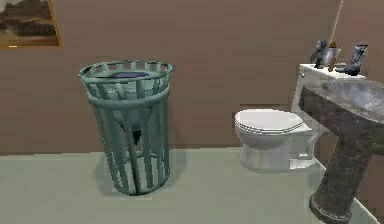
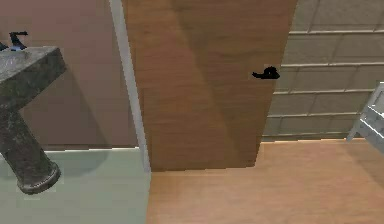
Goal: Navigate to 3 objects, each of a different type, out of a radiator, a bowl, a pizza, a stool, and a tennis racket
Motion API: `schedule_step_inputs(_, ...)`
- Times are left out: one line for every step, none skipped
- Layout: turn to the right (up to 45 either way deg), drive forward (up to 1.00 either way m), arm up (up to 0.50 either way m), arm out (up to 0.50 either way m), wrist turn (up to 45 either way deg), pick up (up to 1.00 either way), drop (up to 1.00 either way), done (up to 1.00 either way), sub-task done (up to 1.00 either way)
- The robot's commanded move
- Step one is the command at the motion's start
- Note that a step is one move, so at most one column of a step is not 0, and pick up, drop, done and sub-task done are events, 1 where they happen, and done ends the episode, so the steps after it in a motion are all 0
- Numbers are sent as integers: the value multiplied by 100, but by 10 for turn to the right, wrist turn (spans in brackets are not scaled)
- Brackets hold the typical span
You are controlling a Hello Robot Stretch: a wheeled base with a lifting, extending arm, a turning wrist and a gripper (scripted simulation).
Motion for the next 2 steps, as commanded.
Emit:
schedule_step_inputs(-60,0,0,0,0,0,0,0,0)
schedule_step_inputs(0,45,0,0,0,0,0,0,0)
